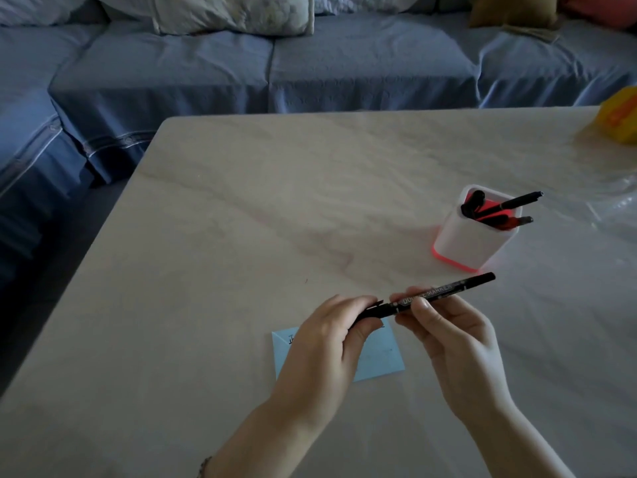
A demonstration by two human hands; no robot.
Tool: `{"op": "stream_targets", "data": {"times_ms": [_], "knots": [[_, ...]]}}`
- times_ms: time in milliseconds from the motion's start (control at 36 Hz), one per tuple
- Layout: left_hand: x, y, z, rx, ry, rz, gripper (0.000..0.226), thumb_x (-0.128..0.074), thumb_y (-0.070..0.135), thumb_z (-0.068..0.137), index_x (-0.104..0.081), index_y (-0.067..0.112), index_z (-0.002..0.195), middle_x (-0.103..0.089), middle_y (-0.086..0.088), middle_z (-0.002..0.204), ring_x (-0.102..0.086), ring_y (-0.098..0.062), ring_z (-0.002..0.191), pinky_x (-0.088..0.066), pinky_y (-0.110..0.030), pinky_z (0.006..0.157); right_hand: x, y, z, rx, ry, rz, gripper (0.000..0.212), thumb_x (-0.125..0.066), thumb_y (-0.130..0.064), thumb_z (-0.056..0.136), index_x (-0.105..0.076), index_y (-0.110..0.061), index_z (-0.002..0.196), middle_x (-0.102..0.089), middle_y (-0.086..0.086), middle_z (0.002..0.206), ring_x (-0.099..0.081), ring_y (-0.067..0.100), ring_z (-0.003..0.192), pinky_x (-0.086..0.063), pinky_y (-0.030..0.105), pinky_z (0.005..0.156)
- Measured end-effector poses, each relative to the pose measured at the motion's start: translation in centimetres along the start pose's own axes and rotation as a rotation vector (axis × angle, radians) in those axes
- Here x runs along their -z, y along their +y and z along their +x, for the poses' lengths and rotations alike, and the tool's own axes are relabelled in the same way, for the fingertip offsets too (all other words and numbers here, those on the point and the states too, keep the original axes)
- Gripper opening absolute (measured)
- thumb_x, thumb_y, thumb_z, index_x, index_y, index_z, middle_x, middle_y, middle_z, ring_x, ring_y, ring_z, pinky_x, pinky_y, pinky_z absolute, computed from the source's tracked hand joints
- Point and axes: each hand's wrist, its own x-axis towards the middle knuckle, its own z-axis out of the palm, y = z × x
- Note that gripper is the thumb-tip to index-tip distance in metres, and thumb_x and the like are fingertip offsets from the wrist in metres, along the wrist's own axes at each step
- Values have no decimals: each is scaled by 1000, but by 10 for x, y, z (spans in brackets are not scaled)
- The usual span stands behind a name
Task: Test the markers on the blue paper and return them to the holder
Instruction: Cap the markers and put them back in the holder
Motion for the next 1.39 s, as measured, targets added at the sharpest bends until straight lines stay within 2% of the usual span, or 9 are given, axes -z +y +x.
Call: {"op": "stream_targets", "data": {"times_ms": [194, 306, 361, 583, 722, 861, 1000, 1083, 1389], "knots": [[-3, -3, -1, -95, 142, 108, 30, -51, 26, 84, -69, 7, 99, -70, 4, 88, -57, -3, 85, -37, 1, 79, -8, 6, -6, -5, 48, 73, 51, -84, -53, 41, -75, -15, 75, -74, 7, 75, -70, 16, 74, -55, 20, 68], [-5, -7, 3, -168, 175, 202, 30, -53, 21, 81, -71, 1, 96, -72, -4, 88, -56, -8, 88, -35, -2, 83, -11, 7, -5, -57, 128, 126, 14, -70, -27, 62, -75, -14, 65, -72, 4, 68, -69, 14, 68, -56, 19, 67], [-7, -7, 7, -165, 167, 222, 32, -52, 21, 81, -71, 1, 97, -72, -5, 89, -56, -9, 89, -36, -4, 83, -12, 7, -2, -66, 158, 110, 14, -62, -18, 70, -73, -12, 63, -71, 4, 66, -68, 14, 68, -56, 20, 69], [-21, 3, 33, 17, 54, -20, 16, -59, 29, 87, -68, 19, 96, -69, 5, 85, -58, -4, 77, -44, -12, 65, -9, -6, 21, -75, 128, -2, 7, -50, -7, 91, -57, -9, 91, -68, -2, 71, -67, 10, 74, -56, 21, 77], [-28, 8, 52, 121, -111, -116, 16, -65, 27, 85, -66, 20, 99, -65, 10, 82, -58, -1, 71, -45, -12, 63, 13, -21, 34, -12, 114, -301, 21, -53, 0, 88, -59, -20, 92, -68, -3, 74, -67, 15, 77, -55, 25, 79], [-31, -3, 66, 203, -276, -8, 16, -56, 22, 89, -64, 18, 103, -63, 10, 88, -57, -2, 79, -41, -7, 69, 54, -44, 52, 136, 106, -972, 19, -48, -8, 92, -61, -13, 105, -57, 7, 79, -57, 27, 71, -48, 21, 63], [-34, -9, 72, 234, -284, 63, 15, -55, 16, 89, -66, 19, 98, -63, 13, 82, -59, -2, 78, -39, 0, 65, 86, -95, 58, 504, 387, -1238, 20, -56, -9, 88, -68, -5, 105, -65, 9, 86, -54, 22, 75, -36, 21, 68], [-36, -9, 74, 227, -312, 78, 15, -55, 15, 90, -67, 16, 100, -64, 10, 83, -60, -5, 79, -40, -1, 65, 92, -121, 66, 558, 465, -1295, 17, -57, -11, 88, -68, -3, 98, -66, 12, 91, -53, 18, 80, -39, 25, 74], [-23, -8, 75, 194, -328, 207, 16, -52, 19, 91, -64, 22, 101, -60, 17, 85, -57, 3, 80, -40, -5, 69, 80, -112, 141, -19, 215, -1565, 16, -53, -7, 83, -67, 1, 83, -67, 19, 95, -62, 34, 83, -48, 34, 66]]}}
